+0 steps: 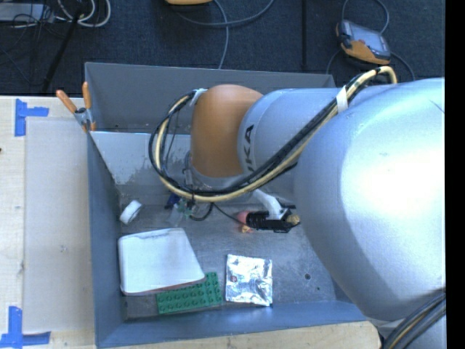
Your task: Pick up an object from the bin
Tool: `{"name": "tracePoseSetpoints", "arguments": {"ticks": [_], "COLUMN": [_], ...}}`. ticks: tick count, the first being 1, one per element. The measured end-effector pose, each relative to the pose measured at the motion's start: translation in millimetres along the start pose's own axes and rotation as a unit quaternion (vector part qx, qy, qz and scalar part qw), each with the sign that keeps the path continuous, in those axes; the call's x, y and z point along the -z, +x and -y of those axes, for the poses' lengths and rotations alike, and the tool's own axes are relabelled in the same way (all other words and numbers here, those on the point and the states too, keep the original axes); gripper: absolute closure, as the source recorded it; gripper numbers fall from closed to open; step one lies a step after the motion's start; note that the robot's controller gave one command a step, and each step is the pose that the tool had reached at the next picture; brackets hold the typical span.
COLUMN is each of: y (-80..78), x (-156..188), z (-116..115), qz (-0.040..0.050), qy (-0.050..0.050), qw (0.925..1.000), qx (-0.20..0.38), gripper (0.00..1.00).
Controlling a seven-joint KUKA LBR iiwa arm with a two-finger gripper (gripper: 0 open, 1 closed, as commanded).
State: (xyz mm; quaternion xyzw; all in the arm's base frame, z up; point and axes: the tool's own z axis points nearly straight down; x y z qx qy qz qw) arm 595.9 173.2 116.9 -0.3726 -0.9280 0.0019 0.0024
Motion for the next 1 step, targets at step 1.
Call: {"name": "tracePoseSetpoints", "arguments": {"ticks": [1], "y": [39.0], "x": [185.6], "z": [-0.4], "qz": [0.0043], "qy": [-0.005], "qw": [0.9733], "qx": [0.229], "gripper": [1.0]}}
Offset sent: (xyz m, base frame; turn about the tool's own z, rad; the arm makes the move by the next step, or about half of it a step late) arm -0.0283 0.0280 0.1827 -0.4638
